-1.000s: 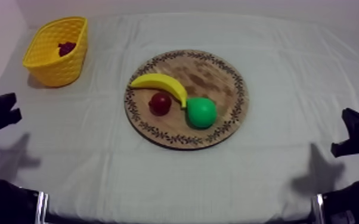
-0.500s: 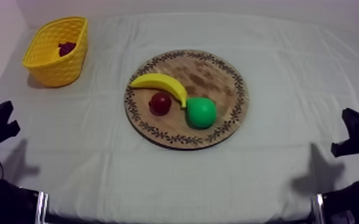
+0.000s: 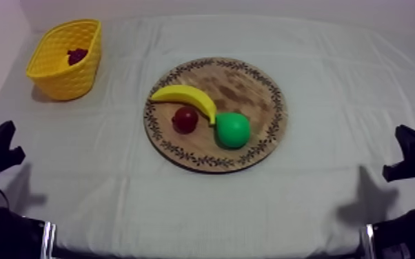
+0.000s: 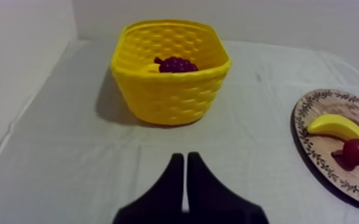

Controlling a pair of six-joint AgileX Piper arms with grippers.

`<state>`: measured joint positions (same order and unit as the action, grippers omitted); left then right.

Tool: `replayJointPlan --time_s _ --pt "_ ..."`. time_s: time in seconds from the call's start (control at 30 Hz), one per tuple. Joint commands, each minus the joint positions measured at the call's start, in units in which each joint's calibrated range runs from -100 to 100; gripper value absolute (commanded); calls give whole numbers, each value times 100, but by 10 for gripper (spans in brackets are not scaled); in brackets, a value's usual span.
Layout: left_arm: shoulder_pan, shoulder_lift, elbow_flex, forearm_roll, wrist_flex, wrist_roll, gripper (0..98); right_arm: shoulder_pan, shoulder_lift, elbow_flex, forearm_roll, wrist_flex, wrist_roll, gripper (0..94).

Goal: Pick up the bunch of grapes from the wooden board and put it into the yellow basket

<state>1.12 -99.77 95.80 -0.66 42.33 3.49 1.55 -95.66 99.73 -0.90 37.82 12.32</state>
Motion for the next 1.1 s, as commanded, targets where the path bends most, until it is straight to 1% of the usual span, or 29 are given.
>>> replayJointPlan --time_s 0.0,0.23,0.4,0.47,0.53,0.6,0.77,1.07 --pt "16 -4 72 -20 -83 -23 0 -2 -1 4 0 0 1 2" --pt "28 -6 175 -75 -278 -27 0 -2 -1 4 0 0 1 2" --pt "23 -6 184 -85 -310 -79 0 -2 -1 4 0 0 1 2" --pt "84 -11 188 -89 -323 -159 0 -2 -1 4 0 0 3 2" --pt "138 -17 190 -92 -307 -174 0 -2 -1 4 0 0 3 2" --pt "162 -20 182 -97 -260 -135 0 -2 -1 4 0 0 0 2" --pt "250 -23 176 -101 -222 110 0 -2 -1 4 0 0 1 2" --pt "275 -23 175 -102 -219 234 1 -2 -1 4 0 0 1 2"
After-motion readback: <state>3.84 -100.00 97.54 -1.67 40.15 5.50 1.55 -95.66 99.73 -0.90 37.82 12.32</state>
